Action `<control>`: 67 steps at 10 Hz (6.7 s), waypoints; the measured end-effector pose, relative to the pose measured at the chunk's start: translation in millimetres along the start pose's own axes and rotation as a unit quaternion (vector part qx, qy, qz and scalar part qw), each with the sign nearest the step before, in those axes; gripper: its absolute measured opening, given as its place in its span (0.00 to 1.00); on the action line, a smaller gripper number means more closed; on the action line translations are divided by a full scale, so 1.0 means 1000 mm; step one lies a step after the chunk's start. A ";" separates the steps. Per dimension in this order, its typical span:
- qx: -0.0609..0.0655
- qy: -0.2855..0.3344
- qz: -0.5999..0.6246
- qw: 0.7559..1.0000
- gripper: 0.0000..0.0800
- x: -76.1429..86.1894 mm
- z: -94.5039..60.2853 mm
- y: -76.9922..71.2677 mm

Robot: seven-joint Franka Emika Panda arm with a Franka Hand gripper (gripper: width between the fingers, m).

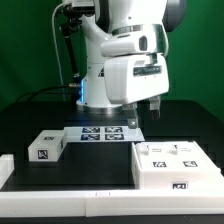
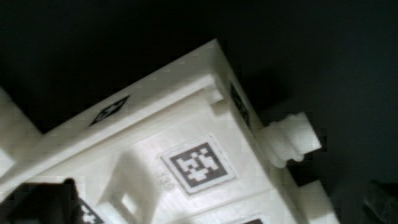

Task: Assemble cabinet

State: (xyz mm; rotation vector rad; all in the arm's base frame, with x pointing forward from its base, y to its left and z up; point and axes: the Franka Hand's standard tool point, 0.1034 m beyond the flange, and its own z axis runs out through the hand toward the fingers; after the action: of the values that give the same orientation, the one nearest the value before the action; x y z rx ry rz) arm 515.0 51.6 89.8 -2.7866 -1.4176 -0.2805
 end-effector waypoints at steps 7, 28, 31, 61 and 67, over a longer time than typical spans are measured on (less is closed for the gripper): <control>0.009 0.018 0.257 0.966 1.00 0.005 0.006 -0.016; 0.011 0.028 0.460 0.888 1.00 0.003 0.051 -0.039; 0.005 0.027 0.474 0.880 1.00 -0.013 0.076 -0.034; 0.038 -0.015 0.425 0.904 0.00 0.023 -0.006 -0.007; 0.043 -0.017 0.416 0.908 0.00 0.035 -0.030 0.004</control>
Offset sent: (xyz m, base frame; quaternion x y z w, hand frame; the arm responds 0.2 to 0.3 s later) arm 0.0000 0.0000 0.0000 0.0000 0.0000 0.1938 0.9810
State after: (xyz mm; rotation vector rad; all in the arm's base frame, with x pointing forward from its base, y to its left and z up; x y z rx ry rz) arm 533.6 74.4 125.7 -2.9984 -0.1347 -0.1390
